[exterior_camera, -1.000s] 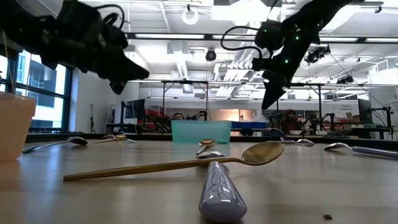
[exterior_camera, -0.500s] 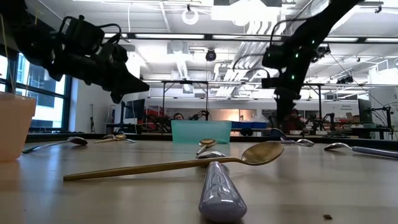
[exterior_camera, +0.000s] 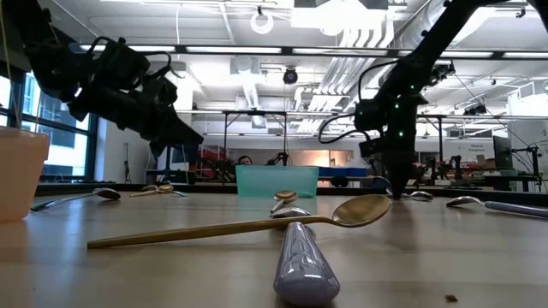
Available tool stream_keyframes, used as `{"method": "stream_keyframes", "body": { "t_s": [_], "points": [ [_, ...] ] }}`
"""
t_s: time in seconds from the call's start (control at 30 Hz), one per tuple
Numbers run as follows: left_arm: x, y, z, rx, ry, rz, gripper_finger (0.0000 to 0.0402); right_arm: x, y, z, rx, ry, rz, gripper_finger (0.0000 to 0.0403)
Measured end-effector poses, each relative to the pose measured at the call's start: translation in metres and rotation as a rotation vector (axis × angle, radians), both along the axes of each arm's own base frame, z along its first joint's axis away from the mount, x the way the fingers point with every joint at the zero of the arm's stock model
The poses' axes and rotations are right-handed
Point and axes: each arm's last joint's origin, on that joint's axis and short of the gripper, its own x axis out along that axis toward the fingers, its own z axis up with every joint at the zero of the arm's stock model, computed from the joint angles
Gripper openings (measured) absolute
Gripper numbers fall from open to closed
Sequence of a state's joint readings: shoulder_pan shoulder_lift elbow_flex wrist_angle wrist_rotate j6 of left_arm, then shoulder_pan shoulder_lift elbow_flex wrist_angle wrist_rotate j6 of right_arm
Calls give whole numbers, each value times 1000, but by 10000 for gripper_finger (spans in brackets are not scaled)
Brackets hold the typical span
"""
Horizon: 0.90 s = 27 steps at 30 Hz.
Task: Sort silverware by color (type)
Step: Put the purple spoon into the orange bin
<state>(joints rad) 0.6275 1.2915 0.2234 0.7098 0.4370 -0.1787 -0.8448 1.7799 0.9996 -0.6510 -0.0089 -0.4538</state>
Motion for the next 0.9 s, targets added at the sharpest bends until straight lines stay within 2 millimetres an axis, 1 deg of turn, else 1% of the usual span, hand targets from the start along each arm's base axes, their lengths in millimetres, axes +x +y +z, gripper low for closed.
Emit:
{"method": "stream_keyframes", "body": {
  "t_s": [0.27,0.43,0.53,0.63,0.73,0.9],
  "points": [
    [-3,4,0,7,3,20,0,3,-3,5,19,-14,2,89],
    [-3,5,0,7,3,26,0,3,-2,5,35,-8,0,37],
    [-3,5,0,7,3,25,0,2,-1,6,52,-14,-11,13],
    [-3,5,0,-1,1,28,0,3,0,7,90,-43,-45,8],
    [-3,5,0,-23,-2,35,0,4,6,11,134,-79,-78,13],
    [-3,4,0,-30,-6,24,0,9,15,33,119,-175,-93,15]
  ]
}}
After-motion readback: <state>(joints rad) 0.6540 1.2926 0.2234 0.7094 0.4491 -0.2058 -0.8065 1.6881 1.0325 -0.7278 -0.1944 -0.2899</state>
